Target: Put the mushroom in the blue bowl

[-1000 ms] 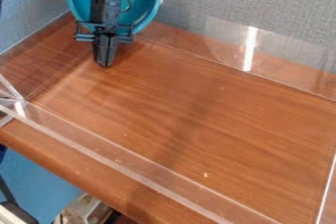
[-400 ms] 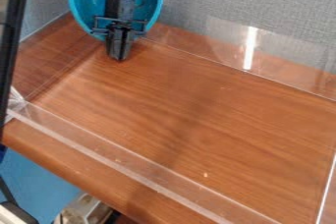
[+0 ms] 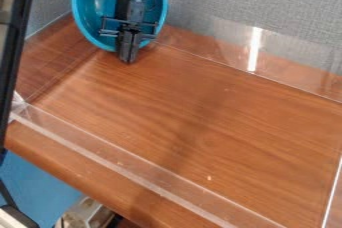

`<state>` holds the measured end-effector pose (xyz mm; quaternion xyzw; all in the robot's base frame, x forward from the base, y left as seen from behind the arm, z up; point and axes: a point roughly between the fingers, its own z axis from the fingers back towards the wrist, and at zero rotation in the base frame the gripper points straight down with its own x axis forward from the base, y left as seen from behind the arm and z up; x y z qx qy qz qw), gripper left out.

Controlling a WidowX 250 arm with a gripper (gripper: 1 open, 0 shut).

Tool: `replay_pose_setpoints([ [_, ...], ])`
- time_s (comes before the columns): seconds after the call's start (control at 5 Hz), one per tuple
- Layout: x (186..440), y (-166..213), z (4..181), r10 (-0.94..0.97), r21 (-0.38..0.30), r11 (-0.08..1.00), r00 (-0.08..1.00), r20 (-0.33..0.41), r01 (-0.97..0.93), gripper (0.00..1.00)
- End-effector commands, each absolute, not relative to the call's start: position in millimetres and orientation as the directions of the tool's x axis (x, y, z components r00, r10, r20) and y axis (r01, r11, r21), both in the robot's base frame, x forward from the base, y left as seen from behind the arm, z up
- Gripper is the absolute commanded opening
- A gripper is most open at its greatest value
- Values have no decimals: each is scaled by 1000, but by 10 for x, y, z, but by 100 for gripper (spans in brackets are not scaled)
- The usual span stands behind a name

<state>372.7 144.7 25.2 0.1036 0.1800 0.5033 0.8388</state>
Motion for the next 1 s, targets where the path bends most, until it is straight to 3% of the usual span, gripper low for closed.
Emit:
replay_pose_setpoints([
  [0.0, 3767, 1375, 516, 863, 310, 504, 483, -148, -806, 100],
  [0.2, 3745, 1364, 611, 859, 309, 511, 492, -145, -802, 0],
  [0.4, 3726, 1356, 713, 855, 304, 518, 499, -142, -800, 100],
  [0.8, 3657, 1373, 879, 867, 290, 497, 480, -131, -818, 100],
])
